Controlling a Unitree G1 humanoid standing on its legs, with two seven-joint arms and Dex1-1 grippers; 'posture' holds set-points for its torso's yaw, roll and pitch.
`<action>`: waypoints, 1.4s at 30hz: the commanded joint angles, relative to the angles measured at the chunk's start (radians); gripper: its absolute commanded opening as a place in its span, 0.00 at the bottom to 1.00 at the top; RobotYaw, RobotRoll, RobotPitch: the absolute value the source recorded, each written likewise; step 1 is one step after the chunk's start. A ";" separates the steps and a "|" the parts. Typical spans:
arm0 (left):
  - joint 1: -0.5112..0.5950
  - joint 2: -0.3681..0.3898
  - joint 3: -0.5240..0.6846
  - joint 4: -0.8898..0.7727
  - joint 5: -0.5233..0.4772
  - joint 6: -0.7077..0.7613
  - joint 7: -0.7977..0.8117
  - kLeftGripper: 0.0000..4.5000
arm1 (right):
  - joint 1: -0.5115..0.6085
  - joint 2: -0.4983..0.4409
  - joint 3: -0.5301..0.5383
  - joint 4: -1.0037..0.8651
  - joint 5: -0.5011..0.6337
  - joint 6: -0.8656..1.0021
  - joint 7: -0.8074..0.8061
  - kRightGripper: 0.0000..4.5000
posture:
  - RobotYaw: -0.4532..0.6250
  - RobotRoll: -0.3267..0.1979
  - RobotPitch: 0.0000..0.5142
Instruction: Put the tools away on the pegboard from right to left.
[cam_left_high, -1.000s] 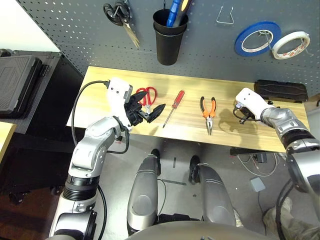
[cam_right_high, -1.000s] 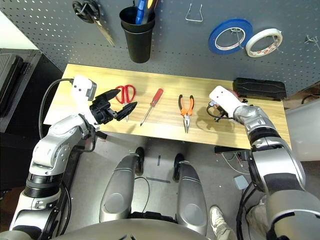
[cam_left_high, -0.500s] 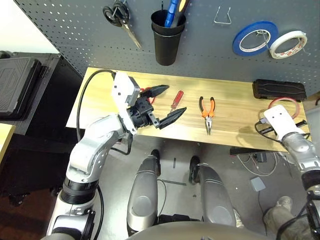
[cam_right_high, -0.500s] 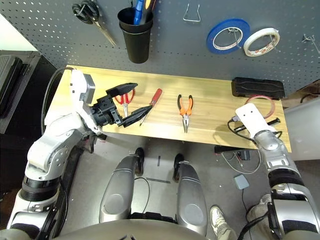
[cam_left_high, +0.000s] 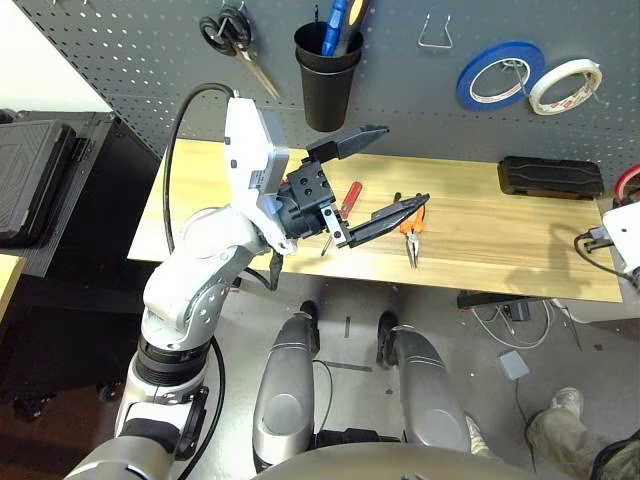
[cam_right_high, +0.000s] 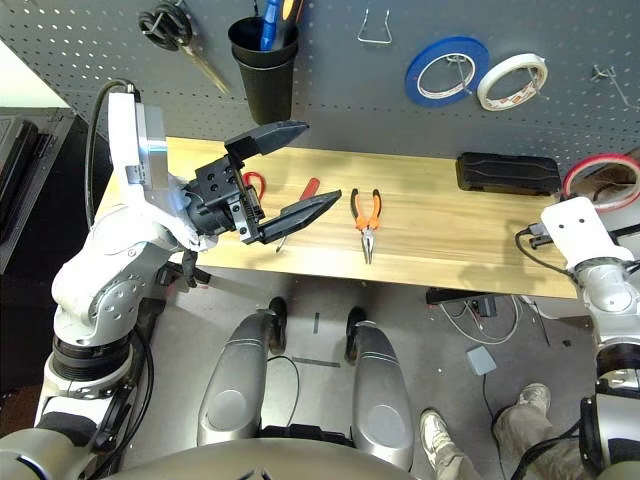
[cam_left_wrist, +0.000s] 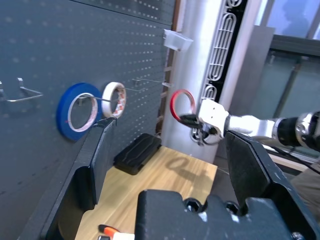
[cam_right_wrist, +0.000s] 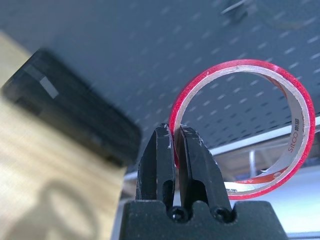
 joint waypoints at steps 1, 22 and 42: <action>-0.013 0.000 -0.020 -0.020 -0.018 0.000 -0.004 1.00 | -0.020 -0.026 -0.004 0.053 0.003 -0.044 0.006 0.01 | 0.54 0.62 0.61; -0.014 0.033 -0.020 0.011 0.012 -0.023 -0.004 1.00 | -0.493 -0.002 0.163 0.238 -0.139 0.279 0.050 0.01 | 0.58 0.62 0.56; 0.020 0.175 -0.102 0.076 0.115 0.119 0.009 1.00 | -0.174 0.094 0.040 0.141 0.024 0.030 -0.002 0.99 | 0.57 0.62 0.61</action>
